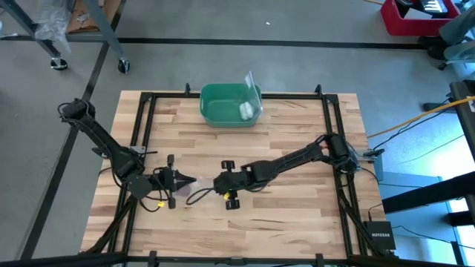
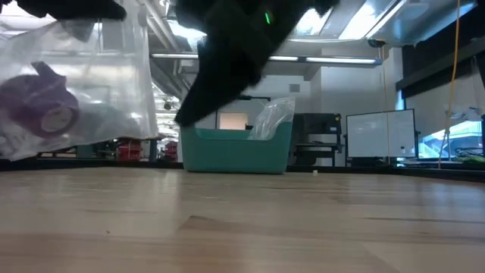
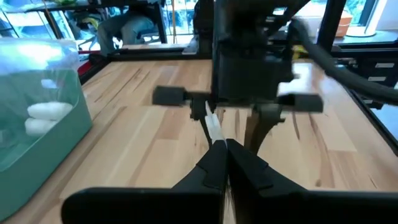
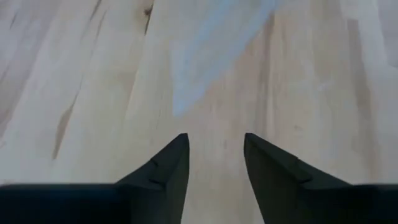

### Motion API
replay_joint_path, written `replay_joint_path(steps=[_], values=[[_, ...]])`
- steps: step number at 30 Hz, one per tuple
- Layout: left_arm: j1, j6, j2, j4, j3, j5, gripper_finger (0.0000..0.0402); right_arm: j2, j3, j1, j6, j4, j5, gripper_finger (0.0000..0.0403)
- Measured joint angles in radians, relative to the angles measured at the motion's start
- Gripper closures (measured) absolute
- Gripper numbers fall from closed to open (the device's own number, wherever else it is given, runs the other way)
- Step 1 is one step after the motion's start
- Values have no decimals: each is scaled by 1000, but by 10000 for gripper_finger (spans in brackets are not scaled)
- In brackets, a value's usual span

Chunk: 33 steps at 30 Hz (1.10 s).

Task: Roll bandage
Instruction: Close the zip bag

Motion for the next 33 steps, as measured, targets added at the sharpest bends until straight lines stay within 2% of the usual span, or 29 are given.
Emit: replay_joint_path(steps=[5,8,11,17,24,26,28,30,33], values=[[-8,-38,0,-52,0,1,401,-16,-266,2,118,420,-19,242],[-8,-44,0,-71,0,1,401,-18,-302,9,175,614,-16,242],[-8,-29,0,-70,0,1,401,-22,-287,6,182,683,-13,242],[-8,32,0,-71,0,17,401,-22,-156,-9,152,656,1,242],[-8,28,0,-86,-1,17,401,-49,76,-13,58,116,69,242],[-8,27,0,-86,-1,18,401,-54,119,-13,51,42,80,242],[-8,25,0,-86,-1,19,401,-61,122,-13,36,24,75,242],[-9,16,0,-86,-1,20,401,-61,121,-15,30,42,24,242],[-11,10,0,-85,-1,20,401,-61,48,-30,13,182,-52,242]])
